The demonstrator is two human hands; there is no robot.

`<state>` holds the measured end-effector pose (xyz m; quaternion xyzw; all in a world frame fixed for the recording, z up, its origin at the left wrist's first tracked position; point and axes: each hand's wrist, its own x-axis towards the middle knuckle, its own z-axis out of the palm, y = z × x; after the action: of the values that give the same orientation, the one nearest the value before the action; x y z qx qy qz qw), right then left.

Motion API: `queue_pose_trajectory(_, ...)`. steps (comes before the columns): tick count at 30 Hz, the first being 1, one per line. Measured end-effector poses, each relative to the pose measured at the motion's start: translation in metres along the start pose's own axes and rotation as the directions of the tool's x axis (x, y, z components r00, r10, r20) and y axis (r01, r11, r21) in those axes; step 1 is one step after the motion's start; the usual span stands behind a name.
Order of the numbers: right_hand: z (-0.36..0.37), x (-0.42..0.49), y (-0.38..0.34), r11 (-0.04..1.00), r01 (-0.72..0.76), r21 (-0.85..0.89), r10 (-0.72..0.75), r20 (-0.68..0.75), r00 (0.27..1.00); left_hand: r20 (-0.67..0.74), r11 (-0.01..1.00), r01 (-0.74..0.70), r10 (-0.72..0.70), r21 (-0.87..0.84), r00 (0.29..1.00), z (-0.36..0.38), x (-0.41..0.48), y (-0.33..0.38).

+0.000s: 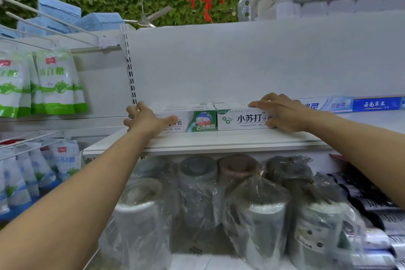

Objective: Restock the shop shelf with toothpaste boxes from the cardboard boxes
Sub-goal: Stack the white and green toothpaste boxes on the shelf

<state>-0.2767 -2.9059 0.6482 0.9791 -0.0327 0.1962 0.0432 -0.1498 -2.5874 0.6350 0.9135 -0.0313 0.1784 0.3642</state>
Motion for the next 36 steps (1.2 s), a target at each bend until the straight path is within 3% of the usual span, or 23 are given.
queue_pose_trajectory(9,-0.004,-0.012,-0.026,0.995,-0.082,-0.048,0.078,-0.084,0.993,0.025,0.997,-0.040,0.038,0.073,0.999,-0.003,-0.006,-0.005)
queue_pose_trajectory(11,-0.007,-0.020,-0.041,0.996,-0.072,0.057,0.081,-0.174,0.981,-0.027,0.990,-0.138,0.139,0.041,0.990,-0.006,-0.014,-0.009)
queue_pose_trajectory(15,-0.011,-0.050,-0.079,0.963,0.099,0.252,-0.025,-0.281,0.959,-0.137,0.911,-0.413,0.407,-0.016,0.903,-0.023,-0.048,-0.018)
queue_pose_trajectory(21,0.000,-0.108,-0.147,0.947,0.178,0.268,-0.055,-0.409,0.911,-0.168,0.826,-0.544,0.522,-0.146,0.837,-0.058,-0.116,-0.066)
queue_pose_trajectory(26,0.029,-0.159,-0.210,0.927,0.175,0.331,-0.055,-0.344,0.937,-0.043,0.854,-0.484,0.485,-0.190,0.874,-0.076,-0.167,-0.137)
queue_pose_trajectory(32,0.083,-0.214,-0.282,0.915,0.138,0.379,-0.103,-0.112,0.988,0.147,0.928,-0.333,0.358,-0.168,0.922,-0.080,-0.219,-0.235)
queue_pose_trajectory(36,0.130,-0.247,-0.327,0.886,0.095,0.455,-0.149,0.084,0.985,0.271,0.967,-0.180,0.226,-0.182,0.936,-0.071,-0.254,-0.309)
